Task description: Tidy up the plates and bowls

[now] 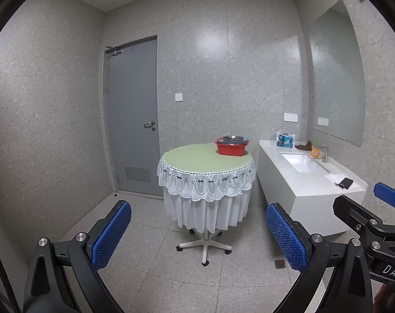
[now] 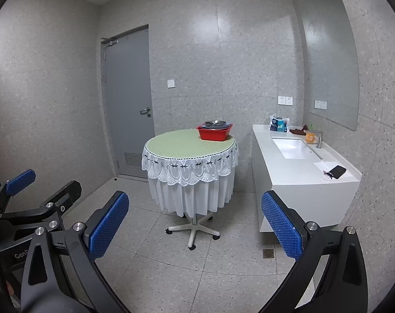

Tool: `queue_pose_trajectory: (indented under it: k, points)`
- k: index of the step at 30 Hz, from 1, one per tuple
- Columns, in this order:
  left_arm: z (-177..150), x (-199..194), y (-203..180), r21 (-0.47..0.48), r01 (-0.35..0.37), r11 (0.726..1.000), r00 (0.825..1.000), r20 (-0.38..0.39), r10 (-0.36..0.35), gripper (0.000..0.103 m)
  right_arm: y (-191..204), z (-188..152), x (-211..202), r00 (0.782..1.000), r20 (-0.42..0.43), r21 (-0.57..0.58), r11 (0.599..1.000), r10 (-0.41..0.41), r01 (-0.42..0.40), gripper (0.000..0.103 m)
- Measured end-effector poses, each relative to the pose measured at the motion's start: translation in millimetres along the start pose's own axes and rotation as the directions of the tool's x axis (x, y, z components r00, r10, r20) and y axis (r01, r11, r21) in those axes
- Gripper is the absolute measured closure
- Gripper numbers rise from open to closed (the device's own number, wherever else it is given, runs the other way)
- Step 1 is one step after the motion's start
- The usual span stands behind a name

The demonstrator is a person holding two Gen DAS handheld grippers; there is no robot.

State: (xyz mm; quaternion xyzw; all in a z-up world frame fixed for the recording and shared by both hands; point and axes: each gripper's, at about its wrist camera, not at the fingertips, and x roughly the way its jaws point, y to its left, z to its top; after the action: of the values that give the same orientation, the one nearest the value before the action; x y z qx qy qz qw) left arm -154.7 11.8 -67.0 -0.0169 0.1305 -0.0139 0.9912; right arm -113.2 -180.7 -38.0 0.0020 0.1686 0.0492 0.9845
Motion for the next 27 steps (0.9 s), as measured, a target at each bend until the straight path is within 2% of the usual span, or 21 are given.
queue_pose_trajectory:
  k: [27]
  points:
    - [-4,16,-8,0.006,-0.012,1.0,1.0,0.003,0.012,0.001,2,0,9,1.0,-0.014,0.008,1.0,0.011,-0.011,0.0]
